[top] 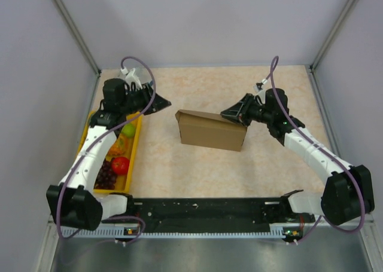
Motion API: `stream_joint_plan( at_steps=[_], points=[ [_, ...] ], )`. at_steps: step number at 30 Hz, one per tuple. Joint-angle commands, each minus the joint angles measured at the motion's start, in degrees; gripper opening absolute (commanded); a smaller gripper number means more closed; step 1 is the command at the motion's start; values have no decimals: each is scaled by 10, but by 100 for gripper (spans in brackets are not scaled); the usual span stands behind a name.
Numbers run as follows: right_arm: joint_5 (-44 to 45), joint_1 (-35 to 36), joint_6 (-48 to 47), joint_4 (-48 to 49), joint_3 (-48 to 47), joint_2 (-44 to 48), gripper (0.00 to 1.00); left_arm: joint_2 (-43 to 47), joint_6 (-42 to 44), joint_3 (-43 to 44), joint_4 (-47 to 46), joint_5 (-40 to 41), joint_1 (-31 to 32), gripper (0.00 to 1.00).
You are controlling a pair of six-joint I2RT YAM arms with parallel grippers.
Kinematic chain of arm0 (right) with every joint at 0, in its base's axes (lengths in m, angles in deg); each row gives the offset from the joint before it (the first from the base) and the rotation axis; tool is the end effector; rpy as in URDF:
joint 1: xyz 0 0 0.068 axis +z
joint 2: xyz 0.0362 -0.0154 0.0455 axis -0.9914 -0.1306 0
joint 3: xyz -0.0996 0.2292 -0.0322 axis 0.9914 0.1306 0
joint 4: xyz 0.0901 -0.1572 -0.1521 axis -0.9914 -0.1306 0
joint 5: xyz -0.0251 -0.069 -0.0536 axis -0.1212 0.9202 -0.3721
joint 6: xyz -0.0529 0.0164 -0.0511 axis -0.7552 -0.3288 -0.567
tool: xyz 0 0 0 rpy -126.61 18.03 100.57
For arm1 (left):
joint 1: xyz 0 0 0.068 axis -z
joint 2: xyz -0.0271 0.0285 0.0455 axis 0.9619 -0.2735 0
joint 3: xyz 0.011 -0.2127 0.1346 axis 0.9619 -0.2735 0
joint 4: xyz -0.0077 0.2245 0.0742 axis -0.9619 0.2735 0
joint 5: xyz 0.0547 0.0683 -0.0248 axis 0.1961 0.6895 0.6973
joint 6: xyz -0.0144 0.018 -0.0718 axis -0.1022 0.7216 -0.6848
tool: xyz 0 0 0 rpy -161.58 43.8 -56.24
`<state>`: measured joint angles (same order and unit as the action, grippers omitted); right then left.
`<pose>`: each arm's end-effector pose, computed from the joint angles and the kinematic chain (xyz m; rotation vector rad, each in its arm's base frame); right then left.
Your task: Fold the paper box
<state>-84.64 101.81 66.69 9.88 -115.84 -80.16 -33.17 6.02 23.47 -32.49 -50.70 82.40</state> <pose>0.2624 0.1279 0.2699 0.3978 2.1752 1.4200 0.2573 -0.0730 0.3240 0.0299 2.0373 -0.9937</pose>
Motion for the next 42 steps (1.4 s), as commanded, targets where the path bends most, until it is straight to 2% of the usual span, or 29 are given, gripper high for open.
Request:
stream_joint_plan(
  at_steps=[1,4,5,7,8,11,14,18,23,29,37,39,42],
  points=[
    [-6,-9,-26,-12,-25,-7,23,-71,-67,63,-31,-120,8,39],
    [-8,-8,-25,-12,-29,-10,23,-62,-34,57,-10,-62,31,43],
    [-10,-8,-25,-12,-30,-9,23,-54,-33,50,-10,-54,35,42],
    [-10,-8,-26,-11,-33,-10,23,-46,-25,30,-9,-6,46,33],
    [-11,-9,-26,-11,-34,-10,23,-35,-21,25,-7,16,50,22],
    [-12,-8,-27,-12,-35,-11,23,-11,7,8,6,128,75,11],
    [-13,-8,-27,-11,-37,-10,23,-10,23,8,29,206,90,6],
    [-15,-8,-29,-12,-35,-11,23,-35,29,12,39,228,97,0],
    [-15,-7,-28,-10,-33,-11,23,-74,24,30,43,231,133,0],
    [-16,-6,-28,-10,-34,-11,22,-56,17,21,29,234,177,0],
    [-17,-2,-31,-10,-28,-10,22,-44,64,32,55,305,176,0],
    [-18,-2,-32,-11,-30,-9,22,-50,84,55,79,351,175,0],
    [-13,-2,-36,-14,-32,-4,22,-68,93,90,105,360,174,0]
  ],
)
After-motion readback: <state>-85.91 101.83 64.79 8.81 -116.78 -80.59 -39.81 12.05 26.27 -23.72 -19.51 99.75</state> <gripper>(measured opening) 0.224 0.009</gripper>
